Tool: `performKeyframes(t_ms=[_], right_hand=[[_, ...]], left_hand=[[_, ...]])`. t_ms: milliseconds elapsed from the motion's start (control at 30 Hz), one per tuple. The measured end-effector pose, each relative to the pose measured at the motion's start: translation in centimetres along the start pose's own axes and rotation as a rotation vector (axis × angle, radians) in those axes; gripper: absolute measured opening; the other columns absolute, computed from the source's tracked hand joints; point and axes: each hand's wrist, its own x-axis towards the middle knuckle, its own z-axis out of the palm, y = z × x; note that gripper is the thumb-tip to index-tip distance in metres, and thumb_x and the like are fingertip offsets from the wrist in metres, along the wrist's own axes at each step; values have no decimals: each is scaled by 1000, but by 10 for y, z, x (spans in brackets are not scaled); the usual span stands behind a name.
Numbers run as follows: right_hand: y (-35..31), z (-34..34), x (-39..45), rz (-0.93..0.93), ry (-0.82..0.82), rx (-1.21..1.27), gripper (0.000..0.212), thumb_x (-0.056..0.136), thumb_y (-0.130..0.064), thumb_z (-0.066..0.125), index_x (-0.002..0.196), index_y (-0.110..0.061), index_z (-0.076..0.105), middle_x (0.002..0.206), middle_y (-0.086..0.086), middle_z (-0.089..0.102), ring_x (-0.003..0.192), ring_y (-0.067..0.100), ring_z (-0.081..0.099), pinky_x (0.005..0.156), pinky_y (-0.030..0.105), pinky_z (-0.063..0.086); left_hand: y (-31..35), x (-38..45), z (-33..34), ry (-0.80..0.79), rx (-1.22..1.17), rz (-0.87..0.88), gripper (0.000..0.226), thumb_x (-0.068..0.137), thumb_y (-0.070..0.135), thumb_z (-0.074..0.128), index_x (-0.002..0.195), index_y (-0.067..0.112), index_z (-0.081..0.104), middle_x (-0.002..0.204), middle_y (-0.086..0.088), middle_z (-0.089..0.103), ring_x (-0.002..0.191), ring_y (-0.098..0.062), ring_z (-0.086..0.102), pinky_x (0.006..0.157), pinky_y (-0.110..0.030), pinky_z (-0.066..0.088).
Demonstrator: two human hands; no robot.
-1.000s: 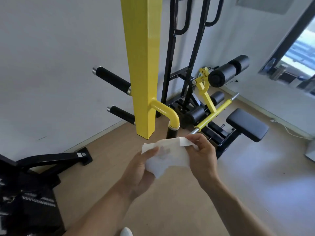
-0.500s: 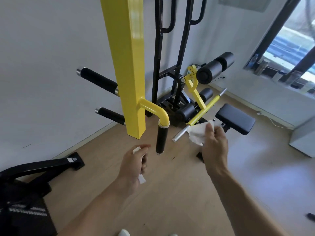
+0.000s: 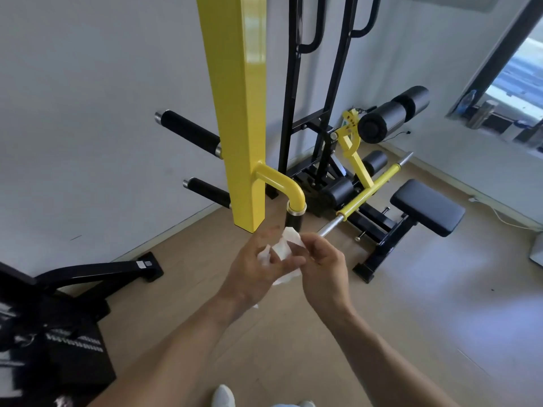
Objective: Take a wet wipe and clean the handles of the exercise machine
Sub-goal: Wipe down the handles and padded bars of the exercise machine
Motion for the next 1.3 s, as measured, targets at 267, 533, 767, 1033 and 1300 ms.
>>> performKeyframes(t_ms=[267, 533, 767, 1033, 1300], right_hand=[[-7, -39, 32, -53, -147, -228, 13, 98, -26, 63, 92, -29, 74, 79, -9, 70, 70, 13, 67, 61, 33, 58], [2, -30, 61, 17, 190, -236, 14, 82, -48, 77, 88, -34, 76, 79, -11, 62, 70, 5, 52, 67, 29, 46], [4, -9, 49, -8, 198, 72, 12, 92, -17, 72, 102, -23, 70, 89, -8, 77, 84, 4, 73, 84, 38, 61], [30, 12, 47, -65, -18, -69, 38, 84, -35, 78, 119, -37, 65, 101, -21, 72, 97, 6, 69, 84, 38, 60], [30, 18, 47, -214, 138, -79, 26, 87, -25, 77, 112, -21, 71, 88, -11, 70, 84, 9, 67, 77, 30, 57]], left_hand=[[6, 8, -15, -110, 59, -25, 33, 75, 37, 85, 69, 15, 61, 61, 5, 60, 55, -6, 54, 53, -18, 41], [13, 28, 8, 390, 53, 78, 18, 86, 16, 76, 96, 14, 62, 83, -4, 69, 55, -6, 68, 47, -16, 49], [10, 35, 19, 519, 31, 110, 19, 80, 34, 80, 85, 18, 72, 74, 1, 75, 65, -10, 73, 57, -24, 53], [5, 35, 7, 392, 295, 384, 33, 102, 35, 47, 122, 21, 69, 90, 8, 74, 72, -10, 72, 59, -15, 52], [20, 40, 12, 233, 233, 388, 37, 106, 36, 35, 131, 22, 59, 117, 11, 64, 103, 14, 57, 78, -14, 53]])
